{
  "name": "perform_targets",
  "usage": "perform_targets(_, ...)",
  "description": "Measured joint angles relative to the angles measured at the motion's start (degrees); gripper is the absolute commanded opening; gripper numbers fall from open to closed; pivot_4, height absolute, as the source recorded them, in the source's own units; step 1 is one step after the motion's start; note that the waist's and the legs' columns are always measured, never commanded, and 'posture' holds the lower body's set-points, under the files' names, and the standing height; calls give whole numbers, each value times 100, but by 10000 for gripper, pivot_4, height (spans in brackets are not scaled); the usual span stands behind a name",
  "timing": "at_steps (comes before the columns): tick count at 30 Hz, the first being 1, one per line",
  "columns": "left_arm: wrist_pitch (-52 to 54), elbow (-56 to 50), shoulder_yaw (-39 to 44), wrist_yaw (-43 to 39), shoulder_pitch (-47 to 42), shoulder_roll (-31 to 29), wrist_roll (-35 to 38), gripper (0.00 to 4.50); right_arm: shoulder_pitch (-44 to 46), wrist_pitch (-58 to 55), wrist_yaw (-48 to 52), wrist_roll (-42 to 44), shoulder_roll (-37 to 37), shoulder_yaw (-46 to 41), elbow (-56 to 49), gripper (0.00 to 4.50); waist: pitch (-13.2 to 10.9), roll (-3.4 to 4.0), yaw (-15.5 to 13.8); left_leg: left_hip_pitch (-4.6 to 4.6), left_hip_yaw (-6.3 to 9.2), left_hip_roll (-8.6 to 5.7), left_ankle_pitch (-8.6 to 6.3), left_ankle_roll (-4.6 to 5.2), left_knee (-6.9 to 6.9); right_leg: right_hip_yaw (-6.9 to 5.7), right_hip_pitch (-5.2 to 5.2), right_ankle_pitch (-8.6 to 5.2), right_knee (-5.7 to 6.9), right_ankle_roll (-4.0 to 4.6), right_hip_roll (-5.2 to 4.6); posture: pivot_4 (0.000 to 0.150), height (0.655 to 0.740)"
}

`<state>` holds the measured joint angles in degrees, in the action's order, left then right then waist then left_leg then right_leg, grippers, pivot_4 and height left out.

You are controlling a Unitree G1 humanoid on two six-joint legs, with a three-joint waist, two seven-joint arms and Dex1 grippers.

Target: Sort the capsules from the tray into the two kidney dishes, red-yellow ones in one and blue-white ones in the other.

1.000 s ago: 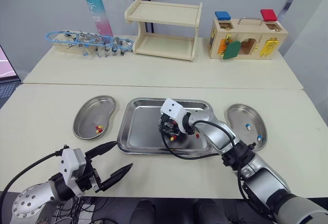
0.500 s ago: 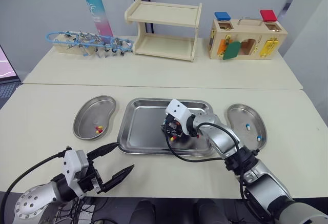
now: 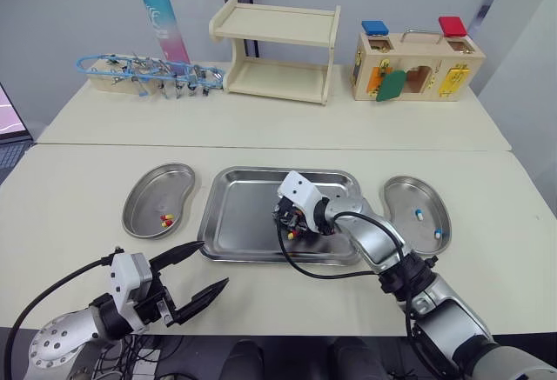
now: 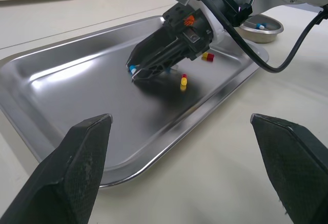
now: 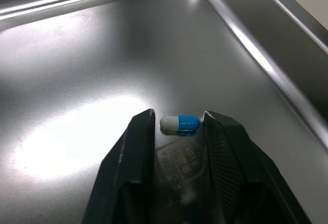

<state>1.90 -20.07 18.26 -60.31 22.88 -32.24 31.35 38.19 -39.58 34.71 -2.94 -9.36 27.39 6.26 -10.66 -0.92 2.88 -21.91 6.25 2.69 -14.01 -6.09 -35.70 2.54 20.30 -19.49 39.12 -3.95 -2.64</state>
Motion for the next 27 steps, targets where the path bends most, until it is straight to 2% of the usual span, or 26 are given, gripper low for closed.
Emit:
perform_targets(1, 0, 0, 0, 4, 0, 0, 0, 45000, 1, 0, 6, -12, 6, 2, -2, 6238, 0, 0, 1, 0, 0, 0, 0, 0, 1, 0, 0, 0, 0, 0, 0, 1500, 7400)
perform_targets(13, 1, -1, -1, 18, -7, -2, 1, 45000, 2, 118, 299, -21, -85, 53, -112, 6223, -2, 2, 21, -6, 0, 0, 0, 0, 1, 0, 4, 0, -1, 0, 0, 1500, 7400)
perform_targets(18, 25, -74, -26, -45, -62, -62, 19, 45000, 1, -94, 779, 319, -483, -149, -937, 6222, -5, 3, 11, -23, 2, 0, 0, 0, 2, -1, 18, 0, -3, 0, 0, 1500, 7400)
perform_targets(23, 199, -367, -251, -221, -306, -316, 197, 45000, -337, -627, 1530, 1098, -1661, -834, -2417, 6222, -6, 3, -101, -42, 5, -3, 0, 0, -2, -7, 21, 0, -12, -1, -3, 1500, 7400)
perform_targets(27, 392, -566, -568, -461, -582, -517, 309, 45000, -905, -967, 1931, 1641, -2688, -1624, -3079, 6222, -9, 7, -121, -44, 6, -3, 0, 0, -2, -8, 23, 0, -11, -1, -2, 1500, 7400)
